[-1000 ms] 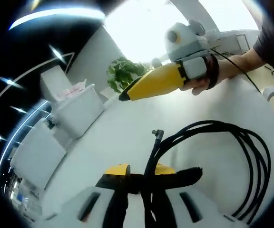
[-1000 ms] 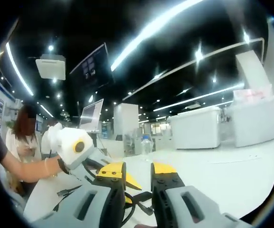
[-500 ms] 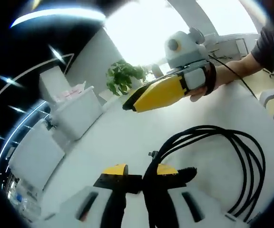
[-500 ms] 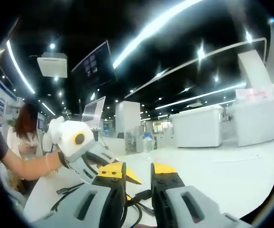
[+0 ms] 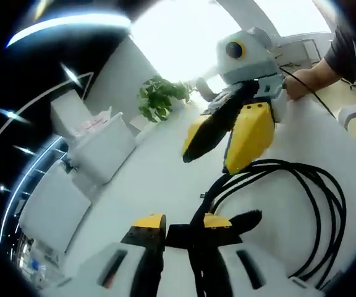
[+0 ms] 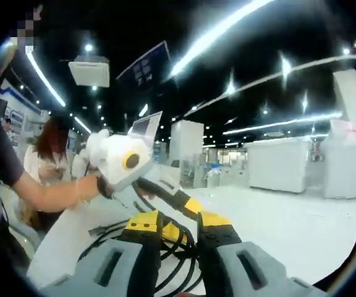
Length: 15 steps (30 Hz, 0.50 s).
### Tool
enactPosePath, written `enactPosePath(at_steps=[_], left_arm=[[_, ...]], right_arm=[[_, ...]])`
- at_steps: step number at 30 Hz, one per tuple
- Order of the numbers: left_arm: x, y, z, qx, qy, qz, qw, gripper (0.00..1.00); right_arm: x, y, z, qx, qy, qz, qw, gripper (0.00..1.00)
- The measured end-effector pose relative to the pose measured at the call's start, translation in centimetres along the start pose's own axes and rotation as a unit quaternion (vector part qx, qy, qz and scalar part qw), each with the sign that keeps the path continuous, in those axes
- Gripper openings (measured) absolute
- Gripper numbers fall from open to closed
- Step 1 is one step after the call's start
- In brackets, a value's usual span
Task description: Coil the Type-C to USB data cable on the desktop and secure it with Velcro straps.
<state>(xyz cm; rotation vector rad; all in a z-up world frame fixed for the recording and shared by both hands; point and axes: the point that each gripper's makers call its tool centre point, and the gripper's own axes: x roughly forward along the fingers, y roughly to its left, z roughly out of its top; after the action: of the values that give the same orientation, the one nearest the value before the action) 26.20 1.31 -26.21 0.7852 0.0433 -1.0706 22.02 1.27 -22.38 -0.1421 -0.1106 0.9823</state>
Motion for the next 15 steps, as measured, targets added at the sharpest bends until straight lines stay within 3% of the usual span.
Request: enactPosePath(at_steps=[1,4,15], left_arm=[[0.0,-0.1,0.1,0.004,-0.001,0.0,1.0,0.22],[-0.2,-0.1,0.2,0.012,0.0,0.0,0.9999,0.23],[-0.7,-0.2,0.4,0.026,-0.004,-0.005,0.9997,0.28]], right_arm=[[0.2,0.4,-0.9,-0.027,0.022,0.004,0.9994,0.27],[0.5,0.4,-2.1,-0.062,0.048,-0.005,0.9969,0.26],[0.2,-1.4,-2.8,-0.044,0.057,-0.038,0.9967,0.25]])
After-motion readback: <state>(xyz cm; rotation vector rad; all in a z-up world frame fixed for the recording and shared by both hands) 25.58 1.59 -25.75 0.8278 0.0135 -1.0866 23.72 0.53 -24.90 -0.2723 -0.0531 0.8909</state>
